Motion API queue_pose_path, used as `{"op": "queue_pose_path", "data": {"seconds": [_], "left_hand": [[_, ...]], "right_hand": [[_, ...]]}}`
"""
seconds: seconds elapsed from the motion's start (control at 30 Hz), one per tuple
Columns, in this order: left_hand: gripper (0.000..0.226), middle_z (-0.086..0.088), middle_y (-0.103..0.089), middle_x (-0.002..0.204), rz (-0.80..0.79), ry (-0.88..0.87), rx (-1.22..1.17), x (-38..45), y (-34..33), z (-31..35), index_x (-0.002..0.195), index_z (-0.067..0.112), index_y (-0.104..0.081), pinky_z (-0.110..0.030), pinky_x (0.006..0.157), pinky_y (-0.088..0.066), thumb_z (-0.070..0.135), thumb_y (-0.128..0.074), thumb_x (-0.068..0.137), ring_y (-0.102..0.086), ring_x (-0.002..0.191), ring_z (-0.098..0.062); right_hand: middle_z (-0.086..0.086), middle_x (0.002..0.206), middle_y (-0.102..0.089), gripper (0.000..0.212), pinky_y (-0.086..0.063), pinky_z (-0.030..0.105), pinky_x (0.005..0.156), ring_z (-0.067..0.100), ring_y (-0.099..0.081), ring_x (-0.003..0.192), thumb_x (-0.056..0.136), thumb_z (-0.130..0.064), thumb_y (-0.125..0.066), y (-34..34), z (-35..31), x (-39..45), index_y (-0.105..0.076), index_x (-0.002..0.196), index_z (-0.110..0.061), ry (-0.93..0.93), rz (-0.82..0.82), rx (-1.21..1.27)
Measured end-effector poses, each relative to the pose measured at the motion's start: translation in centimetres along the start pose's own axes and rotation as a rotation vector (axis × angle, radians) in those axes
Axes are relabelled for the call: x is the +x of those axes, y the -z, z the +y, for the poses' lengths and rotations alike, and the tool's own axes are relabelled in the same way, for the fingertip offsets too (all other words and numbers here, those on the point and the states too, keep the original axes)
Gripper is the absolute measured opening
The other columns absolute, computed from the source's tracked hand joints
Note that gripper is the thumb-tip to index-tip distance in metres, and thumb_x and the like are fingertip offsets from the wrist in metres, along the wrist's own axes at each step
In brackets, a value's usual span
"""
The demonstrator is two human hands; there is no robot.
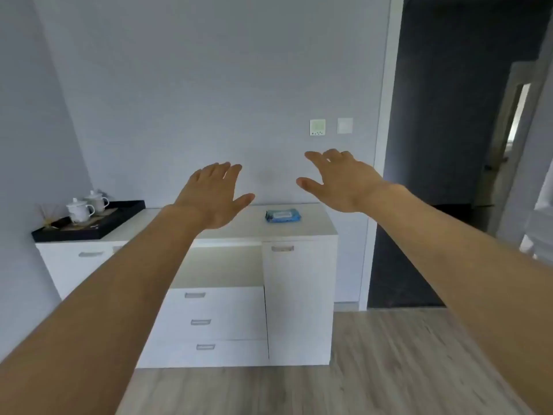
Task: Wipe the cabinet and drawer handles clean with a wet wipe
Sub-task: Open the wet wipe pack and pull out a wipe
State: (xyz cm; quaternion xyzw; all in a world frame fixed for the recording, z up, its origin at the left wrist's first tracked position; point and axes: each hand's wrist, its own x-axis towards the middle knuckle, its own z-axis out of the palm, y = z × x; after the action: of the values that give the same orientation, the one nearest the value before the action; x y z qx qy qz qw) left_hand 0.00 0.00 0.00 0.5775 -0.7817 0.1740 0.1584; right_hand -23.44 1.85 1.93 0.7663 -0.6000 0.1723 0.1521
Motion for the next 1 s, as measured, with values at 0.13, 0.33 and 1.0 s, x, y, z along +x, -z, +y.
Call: {"op": "queue_pose_path", "data": {"seconds": [0.13,0.33,1.0], "left_hand": [[0.069,-0.006,-0.013,0.159,-0.087,0.039,-0.043,1.6,-6.3,-1.0,0.152,0.017,-0.010,-0.037,0.117,-0.009,0.053,-0.032,0.098,-0.010,0.145,-0.023],[0.068,-0.008,-0.012,0.159,-0.181,0.036,-0.033,7.3,-17.7,-4.6,0.152,0.014,-0.009,-0.038,0.118,-0.010,0.050,-0.032,0.099,-0.010,0.146,-0.024],[0.067,-0.008,-0.010,0.159,-0.428,-0.058,-0.112,33.9,-45.1,-9.9,0.152,0.014,-0.008,-0.039,0.119,-0.012,0.050,-0.030,0.100,-0.010,0.146,-0.023]], "right_hand": [[0.011,0.151,-0.027,0.061,-0.037,0.044,0.102,0.030,-0.032,0.134,0.098,-0.053,-0.029,-6.0,1.1,2.2,-0.013,0.149,-0.025,-0.002,-0.105,-0.026],[0.011,0.150,-0.030,0.059,-0.039,0.042,0.098,0.028,-0.036,0.130,0.098,-0.051,-0.030,-18.1,2.4,8.9,-0.016,0.148,-0.024,0.048,-0.209,0.000],[0.010,0.137,-0.044,0.058,-0.048,0.038,0.086,0.025,-0.051,0.113,0.098,-0.052,-0.030,-44.9,12.5,33.7,-0.023,0.144,-0.019,-0.100,-0.405,0.083]]}}
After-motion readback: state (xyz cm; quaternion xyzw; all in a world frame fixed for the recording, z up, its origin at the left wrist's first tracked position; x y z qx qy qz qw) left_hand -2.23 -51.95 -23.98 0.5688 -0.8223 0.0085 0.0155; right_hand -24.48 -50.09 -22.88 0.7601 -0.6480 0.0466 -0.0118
